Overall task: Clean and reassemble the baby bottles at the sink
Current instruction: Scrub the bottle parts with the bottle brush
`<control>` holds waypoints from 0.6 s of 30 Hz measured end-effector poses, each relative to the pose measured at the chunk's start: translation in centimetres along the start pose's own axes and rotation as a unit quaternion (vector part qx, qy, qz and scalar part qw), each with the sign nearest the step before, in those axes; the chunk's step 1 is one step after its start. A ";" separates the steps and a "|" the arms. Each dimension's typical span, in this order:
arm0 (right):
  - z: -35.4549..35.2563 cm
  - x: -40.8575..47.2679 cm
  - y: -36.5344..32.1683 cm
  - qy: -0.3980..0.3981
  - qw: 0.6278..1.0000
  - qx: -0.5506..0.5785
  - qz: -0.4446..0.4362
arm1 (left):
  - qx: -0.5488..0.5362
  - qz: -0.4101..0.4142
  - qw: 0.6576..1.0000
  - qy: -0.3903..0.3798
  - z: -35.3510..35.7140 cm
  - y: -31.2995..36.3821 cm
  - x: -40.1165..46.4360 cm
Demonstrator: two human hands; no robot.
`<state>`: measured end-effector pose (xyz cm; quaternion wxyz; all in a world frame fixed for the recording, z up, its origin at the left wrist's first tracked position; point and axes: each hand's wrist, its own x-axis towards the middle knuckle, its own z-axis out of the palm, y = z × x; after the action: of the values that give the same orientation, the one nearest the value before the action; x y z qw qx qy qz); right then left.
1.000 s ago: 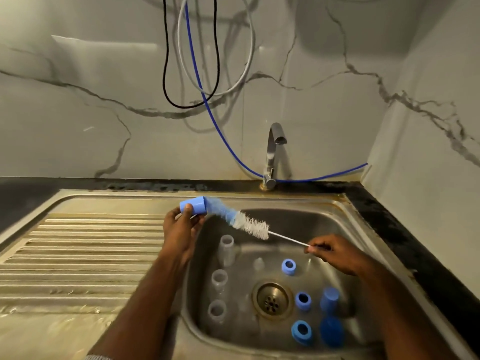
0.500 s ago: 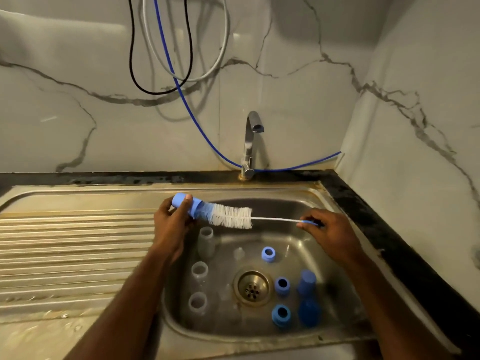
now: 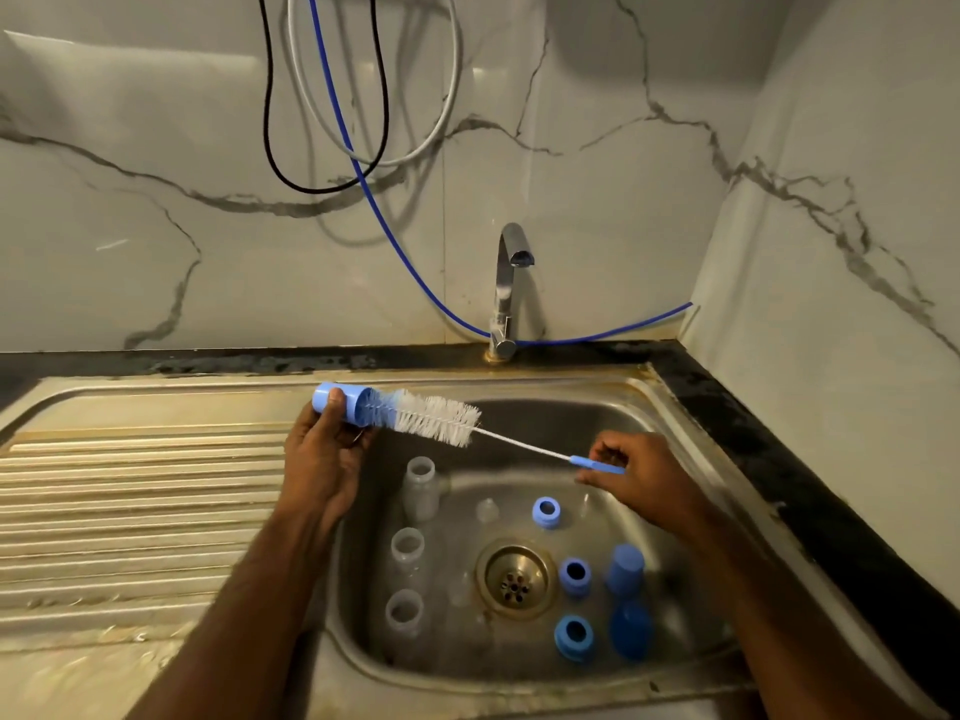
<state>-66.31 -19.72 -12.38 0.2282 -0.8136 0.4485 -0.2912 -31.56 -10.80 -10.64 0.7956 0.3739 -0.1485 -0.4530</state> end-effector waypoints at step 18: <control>-0.6 -0.4 -2.0 0.061 0.997 0.043 -0.010 | 0.076 0.086 0.993 0.028 -0.3 -0.3 0.0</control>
<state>-65.66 -18.47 -10.73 0.2321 -0.7882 0.4405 -0.3617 -31.58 -10.78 -11.10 0.8046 0.4317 -0.1920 -0.3597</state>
